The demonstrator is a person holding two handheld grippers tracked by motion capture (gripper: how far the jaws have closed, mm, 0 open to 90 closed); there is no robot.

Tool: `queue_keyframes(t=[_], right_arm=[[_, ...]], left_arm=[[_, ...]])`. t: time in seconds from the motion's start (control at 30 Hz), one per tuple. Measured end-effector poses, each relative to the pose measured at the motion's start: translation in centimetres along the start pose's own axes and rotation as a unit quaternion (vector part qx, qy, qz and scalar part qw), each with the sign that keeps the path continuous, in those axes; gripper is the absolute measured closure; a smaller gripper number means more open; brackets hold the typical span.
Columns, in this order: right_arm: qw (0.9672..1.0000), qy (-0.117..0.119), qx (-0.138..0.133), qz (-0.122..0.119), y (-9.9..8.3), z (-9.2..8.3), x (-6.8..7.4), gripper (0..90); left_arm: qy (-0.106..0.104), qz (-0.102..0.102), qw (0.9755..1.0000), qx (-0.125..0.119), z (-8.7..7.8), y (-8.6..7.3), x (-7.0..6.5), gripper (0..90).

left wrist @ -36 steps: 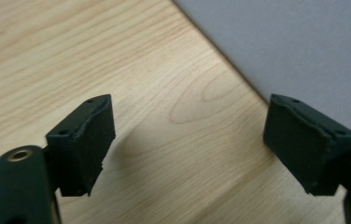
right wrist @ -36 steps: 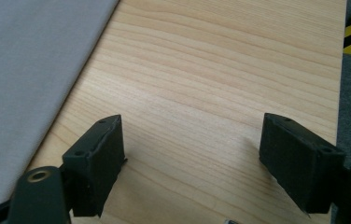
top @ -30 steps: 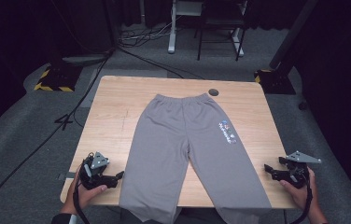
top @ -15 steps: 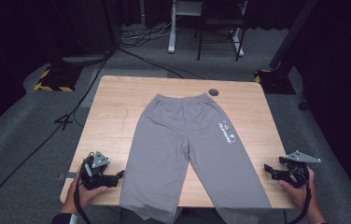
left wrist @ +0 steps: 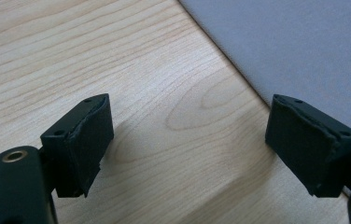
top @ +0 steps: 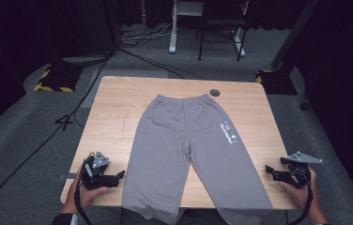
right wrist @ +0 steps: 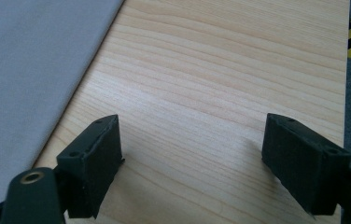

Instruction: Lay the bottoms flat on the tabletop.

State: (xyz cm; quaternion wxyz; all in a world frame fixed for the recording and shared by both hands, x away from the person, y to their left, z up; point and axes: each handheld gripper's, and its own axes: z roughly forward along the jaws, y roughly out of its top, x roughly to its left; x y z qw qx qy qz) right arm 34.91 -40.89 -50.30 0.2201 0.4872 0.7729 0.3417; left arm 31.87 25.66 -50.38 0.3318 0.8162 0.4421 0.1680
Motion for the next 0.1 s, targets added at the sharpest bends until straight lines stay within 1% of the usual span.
queue_keyframes(t=[0.1], right_arm=[[1.0000, 0.000, 0.000, 0.000, 0.00, 0.00, 0.00, 19.8]], left_arm=[[0.001, -0.001, 1.0000, 0.000, 0.02, 0.02, 0.01, 15.4]])
